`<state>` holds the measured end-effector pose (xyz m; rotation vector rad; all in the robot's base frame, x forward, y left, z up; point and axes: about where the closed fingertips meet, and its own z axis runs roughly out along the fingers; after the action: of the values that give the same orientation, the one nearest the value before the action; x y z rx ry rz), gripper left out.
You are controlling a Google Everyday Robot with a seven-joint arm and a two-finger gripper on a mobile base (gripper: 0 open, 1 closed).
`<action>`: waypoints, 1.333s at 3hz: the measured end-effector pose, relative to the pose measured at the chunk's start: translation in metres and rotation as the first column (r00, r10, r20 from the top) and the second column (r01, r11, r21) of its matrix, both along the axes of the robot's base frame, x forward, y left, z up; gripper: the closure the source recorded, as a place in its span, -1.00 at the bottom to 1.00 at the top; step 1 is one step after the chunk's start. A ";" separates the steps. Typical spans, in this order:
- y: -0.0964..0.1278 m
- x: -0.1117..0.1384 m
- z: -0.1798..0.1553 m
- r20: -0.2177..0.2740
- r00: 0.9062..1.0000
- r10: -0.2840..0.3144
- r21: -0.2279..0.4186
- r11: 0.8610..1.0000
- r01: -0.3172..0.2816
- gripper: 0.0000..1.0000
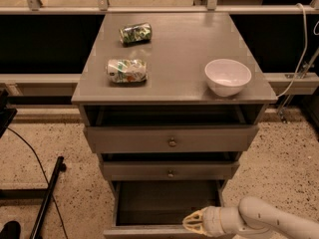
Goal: Close bottom drawer
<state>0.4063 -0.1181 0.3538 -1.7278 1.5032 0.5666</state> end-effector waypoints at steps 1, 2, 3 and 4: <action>0.004 -0.017 -0.099 -0.104 0.994 0.041 0.007 0.999 -0.041 1.00; 0.002 -0.027 -0.139 -0.147 0.987 0.066 0.006 0.998 -0.066 1.00; 0.002 -0.028 -0.143 -0.151 0.987 0.063 0.008 0.998 -0.062 1.00; 0.002 -0.027 -0.158 -0.187 0.981 0.042 -0.009 0.999 -0.045 1.00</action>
Offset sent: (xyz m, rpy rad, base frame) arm -0.0381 -0.0054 -0.1854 -0.0081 0.1944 0.0903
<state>0.3791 -0.1164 0.1957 -1.7616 1.6037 0.7613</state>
